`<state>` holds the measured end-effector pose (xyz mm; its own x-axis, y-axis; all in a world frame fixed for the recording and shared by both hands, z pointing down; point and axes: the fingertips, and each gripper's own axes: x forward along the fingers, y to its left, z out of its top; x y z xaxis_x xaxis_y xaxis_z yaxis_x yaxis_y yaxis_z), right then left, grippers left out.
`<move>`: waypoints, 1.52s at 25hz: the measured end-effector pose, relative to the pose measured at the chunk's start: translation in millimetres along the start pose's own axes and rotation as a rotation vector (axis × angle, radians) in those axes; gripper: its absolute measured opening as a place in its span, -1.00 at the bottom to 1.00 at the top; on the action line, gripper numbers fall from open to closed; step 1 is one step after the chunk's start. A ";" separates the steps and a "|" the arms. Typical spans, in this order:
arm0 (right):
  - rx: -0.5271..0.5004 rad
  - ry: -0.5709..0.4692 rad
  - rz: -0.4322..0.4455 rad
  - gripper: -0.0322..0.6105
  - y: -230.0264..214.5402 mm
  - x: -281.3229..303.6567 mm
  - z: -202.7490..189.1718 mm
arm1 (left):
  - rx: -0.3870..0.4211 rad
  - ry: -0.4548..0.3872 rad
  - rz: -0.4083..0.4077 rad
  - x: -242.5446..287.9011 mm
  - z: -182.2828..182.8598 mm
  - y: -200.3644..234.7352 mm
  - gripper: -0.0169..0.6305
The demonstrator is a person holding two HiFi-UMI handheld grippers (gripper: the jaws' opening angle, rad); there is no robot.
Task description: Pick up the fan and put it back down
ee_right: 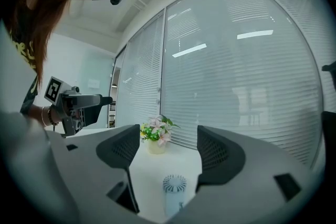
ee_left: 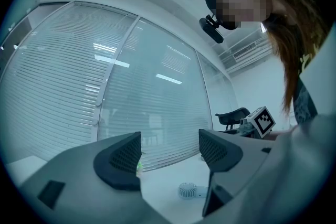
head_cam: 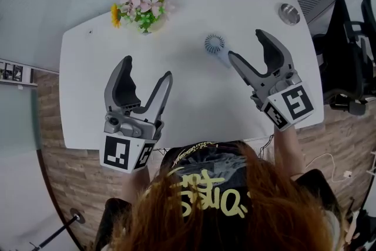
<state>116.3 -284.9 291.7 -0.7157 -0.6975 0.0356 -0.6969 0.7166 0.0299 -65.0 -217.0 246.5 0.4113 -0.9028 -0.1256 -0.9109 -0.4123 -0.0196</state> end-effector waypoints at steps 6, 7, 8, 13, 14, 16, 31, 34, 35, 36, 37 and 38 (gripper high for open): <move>0.017 -0.018 -0.010 0.15 -1.7 0.5 2.1 | 0.003 0.002 -0.015 0.8 -0.6 -2.6 0.06; 0.026 -0.018 -0.003 0.15 -0.9 0.5 1.5 | 0.004 0.002 -0.024 0.8 -1.0 -3.9 -0.01; 0.033 -0.018 0.006 0.15 0.4 0.1 0.9 | 0.007 0.003 -0.031 0.7 -1.1 -5.4 -0.04; 0.027 -0.035 0.015 -0.34 5.0 -4.1 2.5 | 0.021 0.007 -0.047 1.1 -2.4 -9.1 -0.26; 0.026 -0.035 0.022 -0.38 6.7 -4.5 2.7 | 0.024 0.007 -0.049 1.3 -2.5 -9.4 -0.33; 0.020 -0.029 0.037 -0.51 10.7 -4.6 2.2 | 0.029 0.005 -0.049 1.5 -1.9 -9.7 -0.45; 0.018 -0.053 0.060 -0.89 18.2 -9.3 1.3 | 0.043 0.007 -0.015 -0.6 -3.9 -6.0 -0.88; 0.013 -0.055 0.057 -0.89 18.7 -10.1 1.4 | 0.048 0.012 -0.011 -0.5 -5.1 -6.2 -0.92; 0.012 -0.057 0.054 -0.89 18.3 -10.2 1.6 | 0.049 0.013 -0.010 -0.3 -5.3 -6.2 -0.94; 0.010 -0.058 0.050 -0.89 17.8 -10.4 1.7 | 0.049 0.014 -0.010 -0.2 -5.9 -6.1 -0.95; 0.010 -0.058 0.045 -0.89 17.2 -10.6 1.7 | 0.048 0.018 -0.009 -0.3 -6.9 -6.0 -0.96; 0.010 -0.059 0.039 -0.89 16.6 -10.9 2.0 | 0.046 0.024 -0.009 -0.6 -8.3 -6.0 -0.96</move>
<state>112.5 -265.5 289.8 -0.7438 -0.6681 -0.0228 -0.6684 0.7435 0.0200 -59.6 -215.0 254.9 0.4195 -0.9021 -0.1016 -0.9076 -0.4145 -0.0665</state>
